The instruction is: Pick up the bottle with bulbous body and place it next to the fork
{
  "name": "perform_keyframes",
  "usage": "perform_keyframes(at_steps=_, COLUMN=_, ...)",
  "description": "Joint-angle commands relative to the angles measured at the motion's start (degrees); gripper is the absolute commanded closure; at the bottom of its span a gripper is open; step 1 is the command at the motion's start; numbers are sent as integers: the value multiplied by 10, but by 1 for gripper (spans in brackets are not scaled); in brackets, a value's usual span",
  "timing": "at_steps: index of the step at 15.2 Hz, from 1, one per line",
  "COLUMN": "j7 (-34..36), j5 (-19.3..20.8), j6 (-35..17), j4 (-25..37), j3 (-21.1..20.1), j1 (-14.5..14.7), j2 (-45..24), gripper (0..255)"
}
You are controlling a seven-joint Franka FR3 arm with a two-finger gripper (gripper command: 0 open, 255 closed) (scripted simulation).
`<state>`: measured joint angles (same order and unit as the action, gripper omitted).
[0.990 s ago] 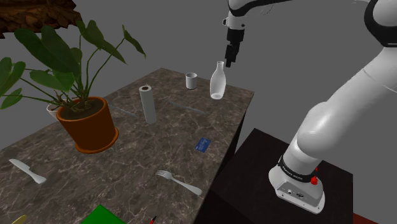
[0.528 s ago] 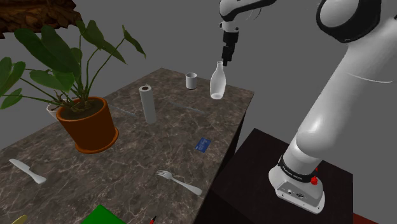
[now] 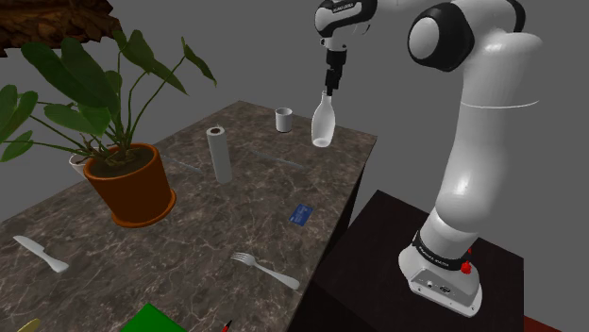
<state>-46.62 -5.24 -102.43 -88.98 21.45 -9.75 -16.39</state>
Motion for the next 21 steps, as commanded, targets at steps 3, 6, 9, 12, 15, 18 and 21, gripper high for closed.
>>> perform_keyframes(at_steps=3, j7=-6, j5=-5, j6=-23, j4=-8, j3=-1, j1=-3, j2=-16, gripper=0)
perform_keyframes(at_steps=6, j7=-7, j5=-7, j6=-45, j4=-28, j3=-2, j1=-3, j2=-18, gripper=0)
perform_keyframes(at_steps=9, j7=-7, j5=-7, j6=-50, j4=-32, j3=-2, j1=-3, j2=-19, gripper=0)
perform_keyframes(at_steps=12, j7=-7, j5=-7, j6=-50, j4=-32, j3=-2, j1=-3, j2=-19, gripper=0)
perform_keyframes(at_steps=15, j7=-7, j5=-7, j6=-50, j4=-32, j3=-2, j1=-3, j2=-19, gripper=0)
perform_keyframes(at_steps=18, j7=-7, j5=-7, j6=-50, j4=-32, j3=-2, j1=-3, j2=-19, gripper=255)
perform_keyframes(at_steps=21, j7=-7, j5=-7, j6=-49, j4=-32, j3=-2, j1=-3, j2=-19, gripper=255)
